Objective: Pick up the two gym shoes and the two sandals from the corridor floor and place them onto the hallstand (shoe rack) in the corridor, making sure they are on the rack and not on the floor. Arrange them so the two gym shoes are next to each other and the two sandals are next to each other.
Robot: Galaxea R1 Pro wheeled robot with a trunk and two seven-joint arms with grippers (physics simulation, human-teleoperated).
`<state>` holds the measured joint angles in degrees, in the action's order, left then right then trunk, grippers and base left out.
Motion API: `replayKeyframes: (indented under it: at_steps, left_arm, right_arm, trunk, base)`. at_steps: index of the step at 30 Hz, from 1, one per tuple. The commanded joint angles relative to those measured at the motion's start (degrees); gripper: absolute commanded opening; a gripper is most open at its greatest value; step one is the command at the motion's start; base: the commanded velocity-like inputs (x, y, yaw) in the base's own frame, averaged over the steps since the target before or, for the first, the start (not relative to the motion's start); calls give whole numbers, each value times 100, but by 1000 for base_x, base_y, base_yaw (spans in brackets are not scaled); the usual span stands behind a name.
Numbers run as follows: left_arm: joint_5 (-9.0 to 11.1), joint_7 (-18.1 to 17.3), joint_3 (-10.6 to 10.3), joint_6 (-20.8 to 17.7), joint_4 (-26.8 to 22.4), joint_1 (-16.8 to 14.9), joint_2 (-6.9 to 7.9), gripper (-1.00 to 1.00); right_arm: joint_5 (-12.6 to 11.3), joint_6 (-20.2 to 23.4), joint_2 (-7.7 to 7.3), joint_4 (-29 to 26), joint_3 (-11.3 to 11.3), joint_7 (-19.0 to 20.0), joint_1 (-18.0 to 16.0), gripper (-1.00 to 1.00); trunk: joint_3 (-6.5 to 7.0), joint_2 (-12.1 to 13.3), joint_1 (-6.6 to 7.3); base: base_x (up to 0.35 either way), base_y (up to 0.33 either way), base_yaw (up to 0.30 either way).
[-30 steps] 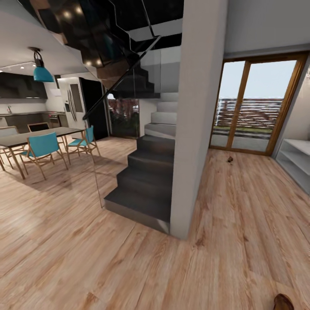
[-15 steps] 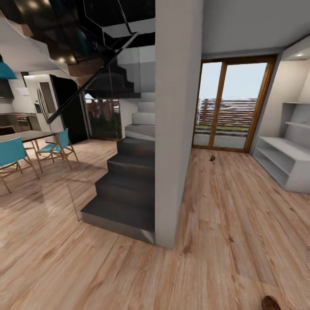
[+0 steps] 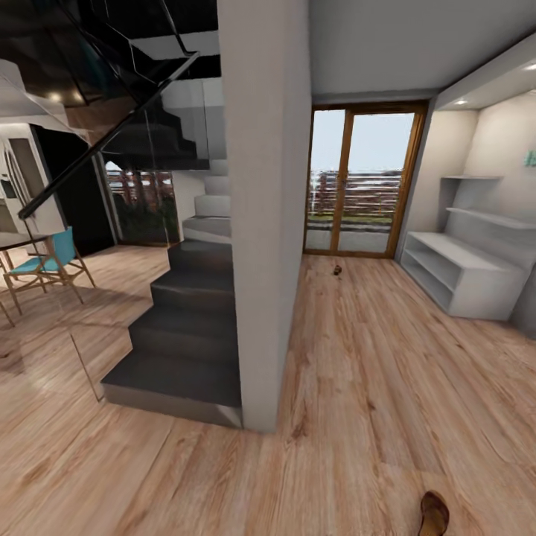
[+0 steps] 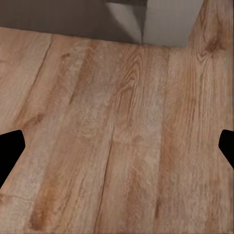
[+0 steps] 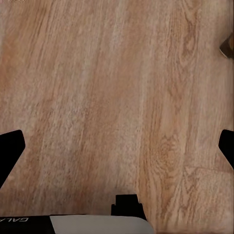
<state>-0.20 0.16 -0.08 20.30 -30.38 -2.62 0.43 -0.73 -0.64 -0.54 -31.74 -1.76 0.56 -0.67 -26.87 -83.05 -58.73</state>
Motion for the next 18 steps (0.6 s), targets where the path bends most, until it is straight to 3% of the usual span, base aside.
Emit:
replayKeyframes:
  at_steps: [1, 18]
  left_arm:
    - [-3, 2, -1, 17, 0, -2, 1, 100]
    - [-6, 2, -1, 18, -1, -2, 4, 100]
  right_arm:
    - [-7, -7, 1, 1, -10, 6, -4, 100]
    - [-10, -7, 1, 1, -18, 6, -4, 100]
  trunk:
    - [-6, -3, 0]
    - [-6, -3, 0]
  base:
    - [2, -1, -258]
    - [6, 0, -258]
